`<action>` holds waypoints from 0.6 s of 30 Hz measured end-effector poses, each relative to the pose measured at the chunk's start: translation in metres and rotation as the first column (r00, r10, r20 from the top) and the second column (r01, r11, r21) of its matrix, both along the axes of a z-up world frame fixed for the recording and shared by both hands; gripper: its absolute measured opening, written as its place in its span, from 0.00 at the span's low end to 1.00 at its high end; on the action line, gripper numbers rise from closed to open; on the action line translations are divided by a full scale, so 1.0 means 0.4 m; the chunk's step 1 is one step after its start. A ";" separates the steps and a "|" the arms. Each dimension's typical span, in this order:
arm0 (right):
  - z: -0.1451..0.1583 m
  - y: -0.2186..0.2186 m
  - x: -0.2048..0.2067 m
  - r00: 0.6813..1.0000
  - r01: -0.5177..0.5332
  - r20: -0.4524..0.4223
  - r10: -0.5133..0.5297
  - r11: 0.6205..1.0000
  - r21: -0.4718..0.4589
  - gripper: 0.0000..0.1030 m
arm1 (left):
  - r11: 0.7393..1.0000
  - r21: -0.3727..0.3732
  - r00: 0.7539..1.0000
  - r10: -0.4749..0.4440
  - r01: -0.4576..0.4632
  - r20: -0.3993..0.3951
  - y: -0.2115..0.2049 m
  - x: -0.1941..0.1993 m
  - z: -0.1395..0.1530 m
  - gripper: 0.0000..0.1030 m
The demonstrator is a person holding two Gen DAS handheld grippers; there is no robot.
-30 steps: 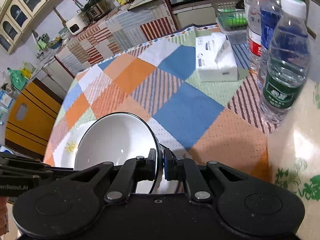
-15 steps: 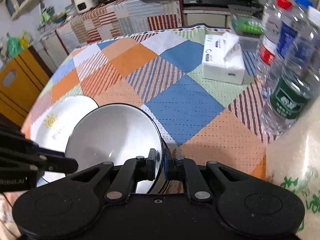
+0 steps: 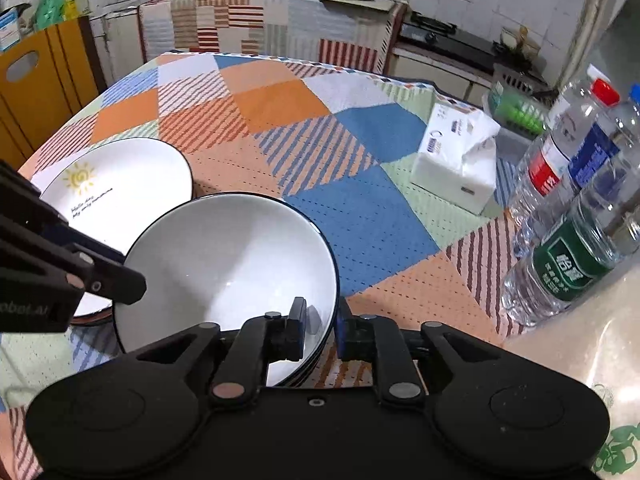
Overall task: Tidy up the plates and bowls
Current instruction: 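Lift the three-bowl stack and carry it toward the plate stack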
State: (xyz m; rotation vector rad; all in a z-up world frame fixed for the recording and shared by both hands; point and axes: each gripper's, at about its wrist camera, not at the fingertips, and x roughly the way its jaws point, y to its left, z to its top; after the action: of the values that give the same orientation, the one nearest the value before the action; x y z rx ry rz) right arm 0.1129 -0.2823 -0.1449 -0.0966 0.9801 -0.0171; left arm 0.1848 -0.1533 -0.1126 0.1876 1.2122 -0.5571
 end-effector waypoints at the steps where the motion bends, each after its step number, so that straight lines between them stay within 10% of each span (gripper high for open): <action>1: 0.005 0.000 -0.004 1.000 0.000 0.008 0.000 1.000 0.001 0.21 | 0.999 -0.031 1.000 0.018 -0.018 0.003 0.013 0.001 0.008 0.17; 13: 0.158 0.038 -0.119 0.961 -0.231 0.140 0.239 0.970 -0.072 0.67 | 0.968 -0.203 0.986 0.128 -0.147 -0.105 0.137 -0.016 0.044 0.43; 18: 0.138 0.041 -0.174 0.946 -0.296 0.129 0.298 0.954 -0.037 0.71 | 0.942 -0.268 0.974 0.165 -0.202 -0.154 0.165 -0.037 0.018 0.66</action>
State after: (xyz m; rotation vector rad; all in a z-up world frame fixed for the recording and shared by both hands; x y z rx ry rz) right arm 0.0433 -0.2658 -0.0897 -0.2557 0.8241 0.2432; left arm 0.1700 -0.0874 -0.1054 -0.2060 1.2452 -0.5779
